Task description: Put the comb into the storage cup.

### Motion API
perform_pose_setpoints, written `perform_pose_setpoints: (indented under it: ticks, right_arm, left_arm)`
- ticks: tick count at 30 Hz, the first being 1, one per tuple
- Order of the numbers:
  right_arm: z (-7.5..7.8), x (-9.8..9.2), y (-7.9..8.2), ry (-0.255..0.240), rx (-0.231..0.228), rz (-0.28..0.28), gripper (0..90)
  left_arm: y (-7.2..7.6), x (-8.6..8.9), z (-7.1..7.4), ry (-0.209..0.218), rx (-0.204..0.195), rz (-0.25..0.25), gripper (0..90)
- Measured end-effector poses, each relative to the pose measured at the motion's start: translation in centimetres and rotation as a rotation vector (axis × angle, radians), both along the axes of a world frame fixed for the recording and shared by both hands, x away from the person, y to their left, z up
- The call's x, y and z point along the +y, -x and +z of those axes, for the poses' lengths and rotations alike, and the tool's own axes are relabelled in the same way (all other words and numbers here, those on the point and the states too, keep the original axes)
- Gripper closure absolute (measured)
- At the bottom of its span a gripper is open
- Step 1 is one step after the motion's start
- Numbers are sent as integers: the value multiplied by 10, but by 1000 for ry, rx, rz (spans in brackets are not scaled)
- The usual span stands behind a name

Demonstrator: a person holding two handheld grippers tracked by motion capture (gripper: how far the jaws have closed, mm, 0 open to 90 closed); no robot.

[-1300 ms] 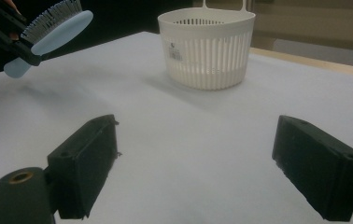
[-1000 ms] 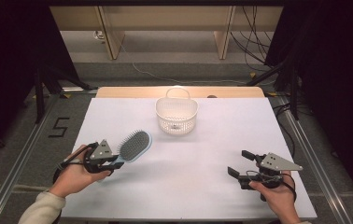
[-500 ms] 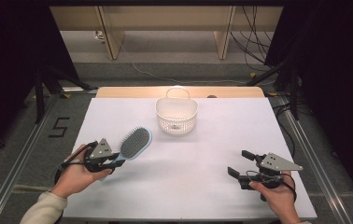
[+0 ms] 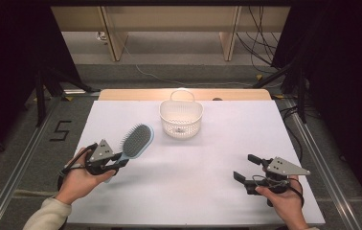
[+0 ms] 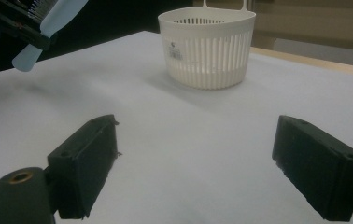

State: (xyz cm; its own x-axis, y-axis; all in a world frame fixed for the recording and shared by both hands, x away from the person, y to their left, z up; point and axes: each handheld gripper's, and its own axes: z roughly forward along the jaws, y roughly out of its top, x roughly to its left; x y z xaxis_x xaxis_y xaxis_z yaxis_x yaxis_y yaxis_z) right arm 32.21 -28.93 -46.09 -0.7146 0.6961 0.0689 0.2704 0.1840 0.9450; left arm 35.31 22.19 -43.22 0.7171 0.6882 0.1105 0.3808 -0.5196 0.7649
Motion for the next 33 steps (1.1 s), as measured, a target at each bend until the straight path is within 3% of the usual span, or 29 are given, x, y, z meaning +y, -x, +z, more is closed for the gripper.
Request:
perform_pose_setpoints:
  ticks: [33]
  right_arm:
    - [0, 0, 0, 1, 1, 0, 149]
  left_arm:
    - [-3, -1, 0, 115, -62, 44, 695]
